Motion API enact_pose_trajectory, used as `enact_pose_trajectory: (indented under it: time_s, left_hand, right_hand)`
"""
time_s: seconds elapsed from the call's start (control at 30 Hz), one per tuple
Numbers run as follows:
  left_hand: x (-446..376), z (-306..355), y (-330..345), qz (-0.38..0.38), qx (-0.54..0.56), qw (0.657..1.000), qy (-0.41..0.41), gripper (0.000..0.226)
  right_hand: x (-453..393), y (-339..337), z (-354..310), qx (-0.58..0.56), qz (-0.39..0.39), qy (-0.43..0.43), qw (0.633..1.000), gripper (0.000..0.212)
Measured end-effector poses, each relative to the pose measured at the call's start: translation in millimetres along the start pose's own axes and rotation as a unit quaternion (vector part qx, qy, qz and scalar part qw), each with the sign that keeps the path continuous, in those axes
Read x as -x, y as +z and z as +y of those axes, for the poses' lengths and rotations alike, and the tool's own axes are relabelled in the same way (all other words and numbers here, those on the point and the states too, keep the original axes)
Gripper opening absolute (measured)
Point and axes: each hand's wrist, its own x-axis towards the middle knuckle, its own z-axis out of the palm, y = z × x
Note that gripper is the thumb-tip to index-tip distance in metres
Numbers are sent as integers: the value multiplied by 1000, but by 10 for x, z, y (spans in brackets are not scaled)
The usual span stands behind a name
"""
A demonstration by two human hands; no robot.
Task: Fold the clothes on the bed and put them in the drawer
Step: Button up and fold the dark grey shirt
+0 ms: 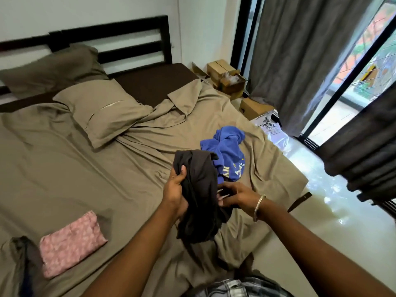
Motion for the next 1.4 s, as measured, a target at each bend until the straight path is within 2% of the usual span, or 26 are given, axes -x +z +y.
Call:
enact_pose_trajectory:
  time_s: [0.07,0.13,0.17,0.27,0.3,0.33,0.37,0.43,0.47,0.5,0.53,0.57,0.6,0.67,0.7,0.73,0.8,0.83,0.9,0.97,1.0,1.13,1.23,1.3,1.37,1.4]
  left_hand:
    - [-68,2,75,-8,4,1000,-23,43]
    - [-194,-46,185,-6,11,1000,-24,40]
    - [-298,-83,219,20,-6,1000,-15,39]
    - [-567,-166,334,94,-104,990,25,33]
    - [-681,-220,411,144,-164,975,39,24]
    - [-751,-258,406,187,-231,954,36,16]
    - [-825,-301,418,212,-300,930,20,21]
    - [-917,-448,433,228,-441,868,-8,68]
    - [-947,-563,424,179,-536,825,16,88]
    - [-940,-646,441,97,-635,765,55,96]
    - [-867,-701,498,8,-709,700,80,93]
    - [-839,-769,569,-58,-744,659,95,82]
    - [-836,-822,623,-86,-739,662,84,68]
    - [-803,-898,713,-54,-707,704,51,48]
    - [-790,-919,752,-9,-715,699,28,43]
    - [-794,-955,749,32,-739,673,8,38]
    - [-756,-1001,748,66,-775,628,-20,30]
    - [-730,-1034,752,77,-773,629,-31,28]
    - [-689,-1075,744,96,-754,649,-28,27]
    - [-672,-1096,740,122,-732,670,-29,31]
    - [-656,-1092,743,137,-719,681,-25,35]
    - [-598,-1074,749,181,-672,718,-14,40]
    - [-557,-1077,767,185,-663,725,-17,30]
    - [-533,-1104,784,189,-654,732,-19,31]
    - [-530,-1123,787,197,-649,734,-18,24]
    - [-525,-1129,783,200,-651,732,-15,21]
  right_hand:
    - [-37,-91,55,-54,-62,-44,996,74]
    - [-117,-272,126,17,-55,-74,996,76]
    - [-186,-369,187,68,-29,-85,994,66]
    - [-300,-660,218,188,109,-94,972,10]
    - [-349,-816,202,267,157,-114,944,13]
    - [-372,-882,171,350,181,-133,909,24]
    - [-412,-970,137,396,188,-162,884,33]
    - [-492,-1131,56,385,143,-222,884,38]
    - [-534,-1186,19,368,107,-248,890,38]
    - [-588,-1204,-22,358,69,-271,891,38]
    - [-620,-1182,-57,341,37,-289,894,37]
    - [-684,-1203,-60,306,7,-303,903,32]
    - [-740,-1232,-49,267,-19,-301,915,28]
    - [-836,-1315,37,174,-57,-249,951,22]
    - [-882,-1359,95,104,-64,-212,970,19]
    - [-937,-1417,103,6,-65,-158,985,18]
    - [-1176,-1565,233,-149,10,-27,988,24]
    - [-1357,-1633,349,-147,68,31,986,29]
    - [-1748,-1791,608,28,124,90,988,31]
    - [-2048,-1861,837,208,86,121,967,22]
    - [-2166,-1870,930,242,78,120,960,22]
    - [-2529,-1891,1075,195,82,53,976,53]
    - [-2936,-1889,1282,98,56,105,988,58]
    - [-3092,-1887,1291,97,25,142,985,40]
    - [-3085,-1917,1200,56,45,154,985,9]
    - [-3040,-1939,1133,8,79,137,987,4]
